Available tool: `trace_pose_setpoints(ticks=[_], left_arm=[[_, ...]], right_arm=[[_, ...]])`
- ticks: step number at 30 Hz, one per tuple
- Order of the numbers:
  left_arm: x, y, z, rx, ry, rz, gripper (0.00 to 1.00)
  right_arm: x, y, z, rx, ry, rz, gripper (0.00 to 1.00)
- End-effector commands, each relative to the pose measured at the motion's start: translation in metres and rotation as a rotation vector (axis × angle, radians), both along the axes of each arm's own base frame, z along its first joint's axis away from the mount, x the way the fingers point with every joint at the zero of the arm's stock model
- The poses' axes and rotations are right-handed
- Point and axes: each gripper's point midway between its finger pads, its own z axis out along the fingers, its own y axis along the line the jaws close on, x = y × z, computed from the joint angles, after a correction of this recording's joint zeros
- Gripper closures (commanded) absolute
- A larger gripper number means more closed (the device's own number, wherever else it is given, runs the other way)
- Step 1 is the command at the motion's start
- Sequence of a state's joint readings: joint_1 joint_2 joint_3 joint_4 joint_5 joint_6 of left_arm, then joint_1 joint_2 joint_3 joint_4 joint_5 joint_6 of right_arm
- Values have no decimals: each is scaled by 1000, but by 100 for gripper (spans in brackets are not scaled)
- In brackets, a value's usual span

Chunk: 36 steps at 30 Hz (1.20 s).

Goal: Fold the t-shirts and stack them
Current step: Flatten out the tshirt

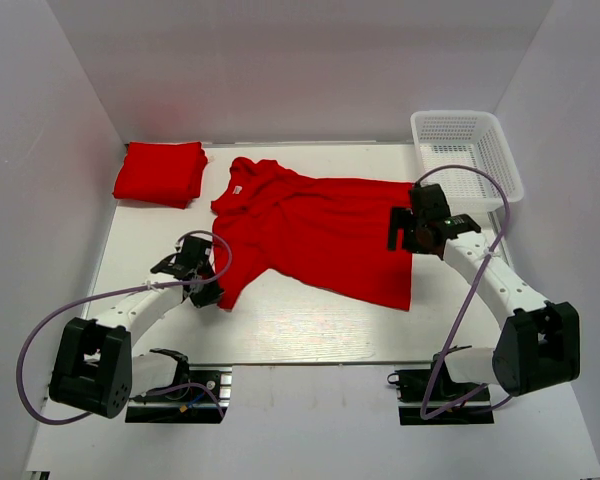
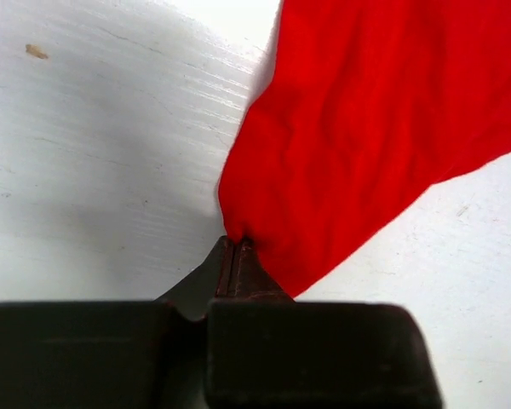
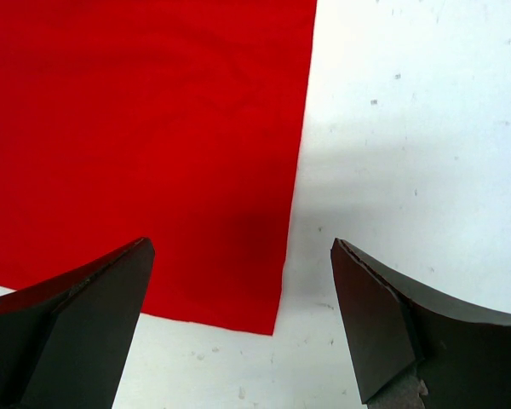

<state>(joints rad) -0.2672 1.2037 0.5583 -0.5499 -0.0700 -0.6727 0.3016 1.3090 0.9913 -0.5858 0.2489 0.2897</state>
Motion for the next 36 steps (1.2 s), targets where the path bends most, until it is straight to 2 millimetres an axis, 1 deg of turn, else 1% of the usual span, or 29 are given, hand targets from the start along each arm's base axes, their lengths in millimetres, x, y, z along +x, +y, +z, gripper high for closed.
trace_pose_setpoints(ticks=[1, 2, 3, 5, 6, 8, 9, 11, 12, 13, 14, 16, 17, 19, 20, 22, 23, 27, 28, 29, 31, 35, 36], left_arm=[[27, -3, 33, -4, -121, -16, 100], [30, -3, 44, -7, -154, -25, 100], [37, -3, 58, -8, -195, -19, 100], [41, -4, 76, -11, -242, -32, 100], [48, -7, 92, -27, -286, -47, 100], [52, -9, 113, -35, -327, -66, 100], [52, -9, 117, -35, -331, -66, 100], [52, -9, 124, -26, -333, -81, 100], [57, -10, 130, -28, -342, -81, 100], [57, -10, 129, -19, -333, -90, 100], [60, -9, 132, -11, -337, -84, 100], [60, -8, 132, -6, -338, -92, 100], [62, -9, 136, -8, -348, -92, 100], [64, -9, 137, -10, -357, -91, 100], [66, -9, 142, -10, -379, -98, 100], [66, -9, 142, -10, -379, -98, 100], [66, -9, 142, -10, -379, -98, 100], [66, -9, 139, -8, -370, -98, 100], [65, -9, 136, -6, -361, -99, 100], [64, -9, 136, -1, -362, -106, 100], [64, -9, 133, 0, -360, -106, 100], [64, -9, 133, 0, -360, -106, 100], [64, -9, 133, 0, -360, -106, 100]], right_arm=[[-10, -5, 2, 0, -4, -22, 10], [-11, -5, 2, 1, -2, -23, 10], [-16, -6, -4, -1, 18, -22, 10], [-24, -6, -9, 12, 42, -36, 10], [-30, -4, -16, 22, 64, -35, 10], [-36, -4, -19, 36, 63, -37, 10], [-44, -3, -27, 47, 88, -32, 10], [-52, -3, -33, 57, 107, -37, 10], [-55, -3, -36, 56, 120, -39, 10], [-61, -4, -44, 54, 141, -39, 10], [-63, -3, -47, 65, 152, -50, 10], [-71, -1, -56, 82, 186, -60, 10], [-73, 0, -57, 85, 190, -61, 10], [-81, -3, -66, 82, 214, -90, 10], [-84, -4, -70, 82, 225, -102, 10], [-88, -4, -77, 91, 244, -122, 10], [-88, -4, -79, 96, 245, -134, 10], [-87, 5, -90, 143, 263, -150, 10], [-80, 9, -90, 165, 239, -146, 10], [-78, 11, -93, 181, 235, -169, 10], [-76, 12, -95, 190, 234, -177, 14], [-86, 10, -103, 194, 272, -222, 23], [-90, 7, -103, 185, 278, -240, 23]])
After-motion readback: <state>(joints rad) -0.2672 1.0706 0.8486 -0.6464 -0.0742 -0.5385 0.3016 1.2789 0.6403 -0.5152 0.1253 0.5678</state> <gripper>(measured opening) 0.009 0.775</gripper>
